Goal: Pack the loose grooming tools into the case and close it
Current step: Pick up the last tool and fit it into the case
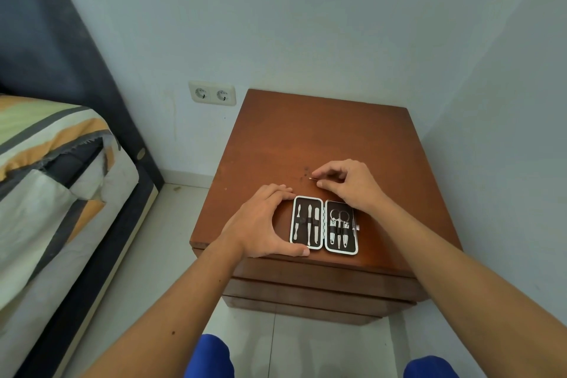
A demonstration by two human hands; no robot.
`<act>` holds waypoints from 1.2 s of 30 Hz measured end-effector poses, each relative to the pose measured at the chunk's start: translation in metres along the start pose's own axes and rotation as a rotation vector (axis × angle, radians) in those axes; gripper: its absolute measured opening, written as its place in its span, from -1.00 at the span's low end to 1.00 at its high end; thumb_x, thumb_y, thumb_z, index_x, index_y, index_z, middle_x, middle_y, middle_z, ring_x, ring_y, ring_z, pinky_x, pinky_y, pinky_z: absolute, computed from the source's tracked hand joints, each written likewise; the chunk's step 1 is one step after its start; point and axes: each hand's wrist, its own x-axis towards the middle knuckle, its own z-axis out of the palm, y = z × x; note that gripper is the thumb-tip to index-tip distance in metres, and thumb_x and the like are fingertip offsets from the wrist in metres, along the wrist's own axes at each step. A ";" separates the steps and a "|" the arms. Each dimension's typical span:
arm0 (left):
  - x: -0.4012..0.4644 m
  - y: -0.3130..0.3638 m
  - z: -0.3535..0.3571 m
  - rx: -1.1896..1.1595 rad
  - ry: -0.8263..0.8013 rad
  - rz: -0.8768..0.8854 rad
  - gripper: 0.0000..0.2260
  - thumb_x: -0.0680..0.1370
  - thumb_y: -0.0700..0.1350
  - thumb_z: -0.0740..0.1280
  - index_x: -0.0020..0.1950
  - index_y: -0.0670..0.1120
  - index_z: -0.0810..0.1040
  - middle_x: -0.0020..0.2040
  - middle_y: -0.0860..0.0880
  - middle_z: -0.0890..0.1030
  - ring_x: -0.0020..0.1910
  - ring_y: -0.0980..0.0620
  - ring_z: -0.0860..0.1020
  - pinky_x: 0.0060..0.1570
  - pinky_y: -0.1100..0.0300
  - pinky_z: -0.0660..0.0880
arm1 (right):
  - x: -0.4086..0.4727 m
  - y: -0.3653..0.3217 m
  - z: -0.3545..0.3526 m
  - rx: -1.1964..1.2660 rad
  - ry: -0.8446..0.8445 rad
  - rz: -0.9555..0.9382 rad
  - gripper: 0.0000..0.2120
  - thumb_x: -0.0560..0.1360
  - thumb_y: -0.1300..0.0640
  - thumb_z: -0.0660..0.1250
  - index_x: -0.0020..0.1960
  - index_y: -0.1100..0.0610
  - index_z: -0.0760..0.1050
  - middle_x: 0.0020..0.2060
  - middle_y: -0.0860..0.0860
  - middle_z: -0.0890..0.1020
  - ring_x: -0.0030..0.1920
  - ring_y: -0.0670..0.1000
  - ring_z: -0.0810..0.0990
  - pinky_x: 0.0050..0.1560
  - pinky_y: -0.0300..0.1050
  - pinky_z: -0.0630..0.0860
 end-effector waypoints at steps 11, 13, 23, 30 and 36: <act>0.001 -0.002 0.002 -0.006 0.002 0.002 0.03 0.20 0.47 0.61 0.55 0.06 0.41 0.51 0.21 0.38 0.53 0.27 0.25 0.44 0.28 0.21 | -0.010 0.025 -0.010 -0.166 0.066 -0.049 -0.93 0.53 0.01 0.51 -0.01 -0.03 0.73 -0.05 -0.16 0.58 -0.01 -0.06 0.55 0.08 -0.11 0.51; 0.001 -0.001 0.002 -0.004 0.002 0.004 0.03 0.20 0.48 0.60 0.55 0.06 0.41 0.51 0.21 0.38 0.54 0.27 0.25 0.44 0.28 0.19 | -0.012 0.022 -0.008 -0.241 0.052 -0.104 -0.95 0.57 0.04 0.46 -0.04 0.00 0.68 -0.06 -0.15 0.55 -0.02 -0.06 0.52 0.10 -0.07 0.51; 0.000 0.000 0.001 -0.001 0.005 0.004 0.03 0.20 0.47 0.60 0.56 0.05 0.40 0.53 0.20 0.37 0.55 0.24 0.24 0.46 0.26 0.18 | -0.008 0.012 -0.012 -0.424 -0.103 -0.131 -0.86 0.70 0.06 0.22 0.09 0.06 0.54 0.02 -0.05 0.49 0.08 -0.02 0.48 0.17 -0.09 0.45; 0.000 0.000 0.002 -0.006 0.003 0.005 0.04 0.20 0.47 0.61 0.56 0.05 0.41 0.52 0.20 0.37 0.55 0.26 0.24 0.46 0.28 0.18 | -0.017 0.018 -0.017 -0.201 0.008 -0.074 -0.93 0.65 0.09 0.35 0.05 0.04 0.60 -0.06 -0.08 0.64 -0.07 -0.05 0.59 0.01 -0.13 0.51; 0.001 -0.002 0.003 -0.010 0.000 -0.002 0.05 0.18 0.52 0.56 0.55 0.06 0.41 0.52 0.20 0.38 0.56 0.25 0.24 0.53 0.18 0.24 | -0.019 0.026 -0.021 -0.194 -0.022 -0.102 -0.94 0.55 0.09 0.50 0.02 0.01 0.70 -0.08 -0.11 0.60 -0.12 -0.13 0.58 -0.09 -0.38 0.45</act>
